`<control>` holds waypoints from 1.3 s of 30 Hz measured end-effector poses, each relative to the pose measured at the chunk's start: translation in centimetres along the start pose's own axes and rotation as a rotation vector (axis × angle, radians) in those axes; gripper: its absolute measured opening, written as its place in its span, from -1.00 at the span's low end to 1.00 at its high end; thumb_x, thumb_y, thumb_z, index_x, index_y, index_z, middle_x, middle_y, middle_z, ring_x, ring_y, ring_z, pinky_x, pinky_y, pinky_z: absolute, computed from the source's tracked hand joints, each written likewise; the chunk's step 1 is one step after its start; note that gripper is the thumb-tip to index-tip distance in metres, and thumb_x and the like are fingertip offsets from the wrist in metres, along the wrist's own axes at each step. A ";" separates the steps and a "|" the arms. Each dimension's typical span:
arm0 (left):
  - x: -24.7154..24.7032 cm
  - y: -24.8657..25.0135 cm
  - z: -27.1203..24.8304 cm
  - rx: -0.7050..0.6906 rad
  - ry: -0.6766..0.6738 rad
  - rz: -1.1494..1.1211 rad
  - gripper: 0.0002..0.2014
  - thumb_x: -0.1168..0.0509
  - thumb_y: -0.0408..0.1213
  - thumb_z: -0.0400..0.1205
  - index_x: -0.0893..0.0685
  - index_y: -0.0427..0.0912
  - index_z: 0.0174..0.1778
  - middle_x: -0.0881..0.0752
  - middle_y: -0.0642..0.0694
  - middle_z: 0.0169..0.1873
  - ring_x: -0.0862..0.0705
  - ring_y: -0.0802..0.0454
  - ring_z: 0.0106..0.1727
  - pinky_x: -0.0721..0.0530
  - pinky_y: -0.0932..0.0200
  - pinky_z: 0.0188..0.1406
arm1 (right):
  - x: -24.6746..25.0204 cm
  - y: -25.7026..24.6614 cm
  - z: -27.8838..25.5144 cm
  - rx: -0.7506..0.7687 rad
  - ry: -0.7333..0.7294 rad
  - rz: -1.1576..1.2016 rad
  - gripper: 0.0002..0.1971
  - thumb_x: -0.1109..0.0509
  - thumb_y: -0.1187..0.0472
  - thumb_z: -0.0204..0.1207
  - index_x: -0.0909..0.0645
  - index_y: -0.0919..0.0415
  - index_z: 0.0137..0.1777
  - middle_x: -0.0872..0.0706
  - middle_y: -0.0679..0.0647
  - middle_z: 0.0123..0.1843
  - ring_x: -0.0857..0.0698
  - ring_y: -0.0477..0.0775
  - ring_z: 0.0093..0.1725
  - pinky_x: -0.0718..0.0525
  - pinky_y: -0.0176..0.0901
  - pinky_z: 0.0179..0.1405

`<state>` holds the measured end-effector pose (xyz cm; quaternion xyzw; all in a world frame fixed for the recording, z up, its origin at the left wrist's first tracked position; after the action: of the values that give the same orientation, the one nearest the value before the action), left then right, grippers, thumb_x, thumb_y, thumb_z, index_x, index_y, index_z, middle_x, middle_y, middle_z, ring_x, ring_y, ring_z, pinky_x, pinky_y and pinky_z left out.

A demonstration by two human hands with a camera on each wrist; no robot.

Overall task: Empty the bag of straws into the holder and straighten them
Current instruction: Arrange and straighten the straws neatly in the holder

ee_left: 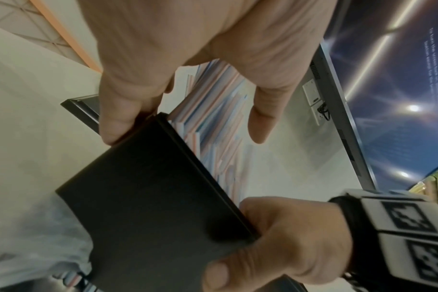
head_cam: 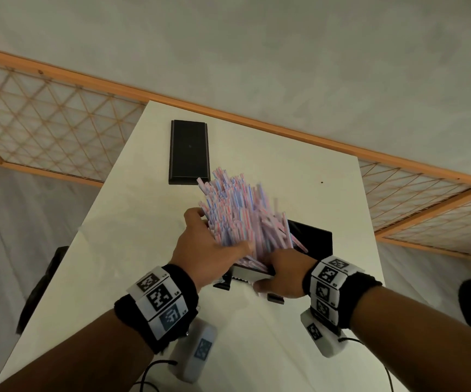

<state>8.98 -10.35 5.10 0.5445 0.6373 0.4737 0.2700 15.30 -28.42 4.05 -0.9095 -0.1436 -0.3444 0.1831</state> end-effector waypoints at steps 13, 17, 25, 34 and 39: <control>0.2 0.1 0.1 -0.056 -0.069 0.035 -0.09 -0.75 -0.10 0.26 -0.24 -0.04 0.34 -0.70 0.17 0.11 -0.78 0.19 0.09 -0.79 0.00 0.21 | -0.3 -0.1 1.1 -0.034 -0.009 0.076 -0.56 -0.51 -0.05 0.36 -0.58 -0.09 0.25 -0.77 -0.10 0.06 -0.74 0.02 0.05 -0.71 0.00 0.14; 0.1 0.2 0.0 -0.066 -0.083 0.041 -0.09 -0.75 -0.09 0.27 -0.24 -0.05 0.33 -0.71 0.19 0.08 -0.75 0.35 0.03 -0.79 0.16 0.13 | -0.1 -0.2 1.0 0.006 -0.012 0.084 -0.58 -0.51 0.09 0.48 -0.58 -0.08 0.34 -0.75 -0.11 0.14 -0.70 0.00 0.11 -0.61 -0.17 0.12; 0.0 0.3 -0.2 -0.108 -0.090 0.025 -0.06 -0.77 -0.05 0.23 -0.25 -0.02 0.34 -0.70 0.26 0.10 -0.73 0.50 -0.01 -0.68 0.48 -0.05 | -0.5 -0.3 1.1 0.013 0.017 -0.004 -0.51 -0.46 0.05 0.55 -0.48 0.02 0.47 -0.72 0.03 0.29 -0.69 0.10 0.22 -0.66 -0.02 0.23; 0.1 0.2 -0.3 -0.112 -0.076 0.007 -0.07 -0.77 -0.07 0.24 -0.27 -0.05 0.34 -0.69 0.24 0.15 -0.71 0.45 0.06 -0.66 0.46 -0.04 | -0.4 -0.7 0.1 0.168 0.131 0.164 -0.50 -0.33 -0.31 0.52 -0.51 -0.14 0.39 -0.73 -0.11 0.22 -0.71 -0.02 0.17 -0.66 0.00 0.23; 0.0 0.2 -0.3 -0.125 -0.096 -0.003 -0.06 -0.76 -0.02 0.24 -0.26 -0.04 0.34 -0.68 0.23 0.15 -0.73 0.35 0.12 -0.72 0.28 0.10 | -0.5 -0.5 0.4 0.217 0.183 0.191 -0.60 -0.37 -0.34 0.51 -0.44 -0.06 0.07 -0.65 -0.08 -0.09 -0.66 -0.04 -0.11 -0.67 0.01 -0.06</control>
<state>8.79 -10.45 5.39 0.5477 0.5938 0.4854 0.3344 14.97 -27.92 3.53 -0.8587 -0.0756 -0.3893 0.3245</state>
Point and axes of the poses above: each hand's wrist, its own z-axis towards the middle knuckle, its own x-axis out of the back of the hand, y = z × x, the point moved 2 cm from there along z, towards the middle knuckle
